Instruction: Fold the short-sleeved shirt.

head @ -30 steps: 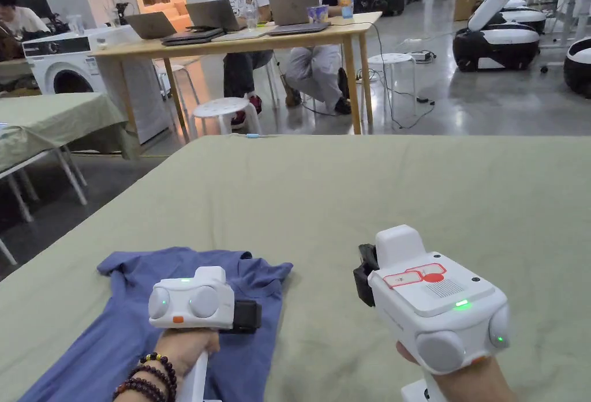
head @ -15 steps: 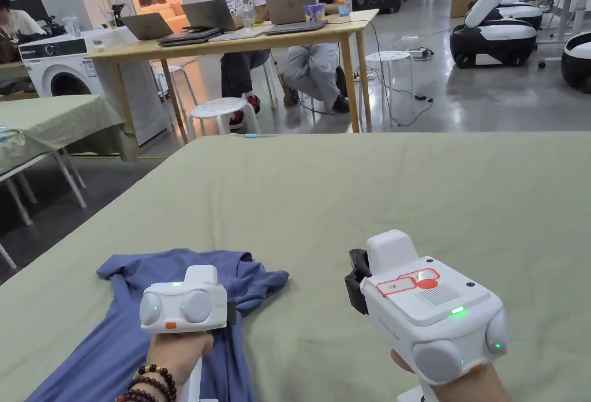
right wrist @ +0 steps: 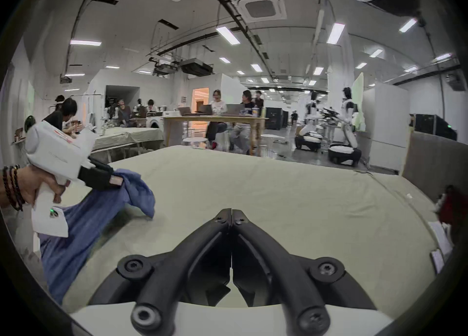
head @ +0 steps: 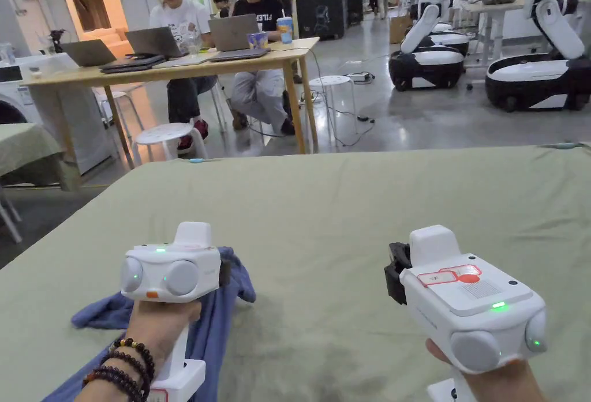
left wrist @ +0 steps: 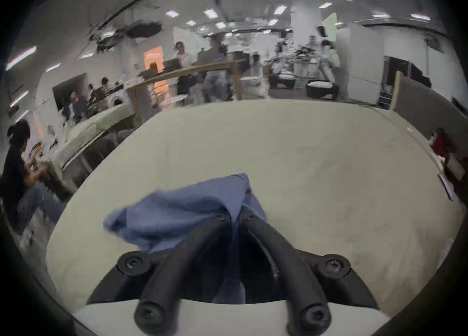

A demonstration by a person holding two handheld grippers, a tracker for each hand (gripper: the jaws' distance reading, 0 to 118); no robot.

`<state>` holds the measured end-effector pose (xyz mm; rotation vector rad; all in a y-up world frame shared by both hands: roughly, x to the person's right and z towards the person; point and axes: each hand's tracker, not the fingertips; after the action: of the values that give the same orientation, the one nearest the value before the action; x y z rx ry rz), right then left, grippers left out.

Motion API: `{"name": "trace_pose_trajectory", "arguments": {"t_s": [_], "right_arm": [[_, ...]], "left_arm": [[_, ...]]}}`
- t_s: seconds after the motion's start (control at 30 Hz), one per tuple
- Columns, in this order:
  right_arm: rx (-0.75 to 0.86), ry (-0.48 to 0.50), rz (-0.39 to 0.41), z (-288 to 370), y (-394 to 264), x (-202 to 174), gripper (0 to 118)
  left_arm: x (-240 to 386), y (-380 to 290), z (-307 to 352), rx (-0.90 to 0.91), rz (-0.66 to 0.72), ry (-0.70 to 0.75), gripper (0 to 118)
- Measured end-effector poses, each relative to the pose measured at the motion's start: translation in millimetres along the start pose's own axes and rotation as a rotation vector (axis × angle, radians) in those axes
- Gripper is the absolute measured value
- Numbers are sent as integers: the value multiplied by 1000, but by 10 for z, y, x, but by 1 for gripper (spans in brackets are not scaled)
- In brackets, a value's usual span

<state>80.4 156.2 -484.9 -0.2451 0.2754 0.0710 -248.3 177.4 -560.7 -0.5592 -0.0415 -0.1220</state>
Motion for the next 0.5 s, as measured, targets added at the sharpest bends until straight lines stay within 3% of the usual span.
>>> {"name": "trace_pose_trajectory", "arguments": {"t_s": [0.3,0.5], "right_arm": [[17,-269,-44,988,10,1254,1],[26,-443,-66,1689,-43,1911,1]], "left_arm": [[2406,825,420,191,-205,-453,4],[3936,717,545,123,-274,-717,4]]}}
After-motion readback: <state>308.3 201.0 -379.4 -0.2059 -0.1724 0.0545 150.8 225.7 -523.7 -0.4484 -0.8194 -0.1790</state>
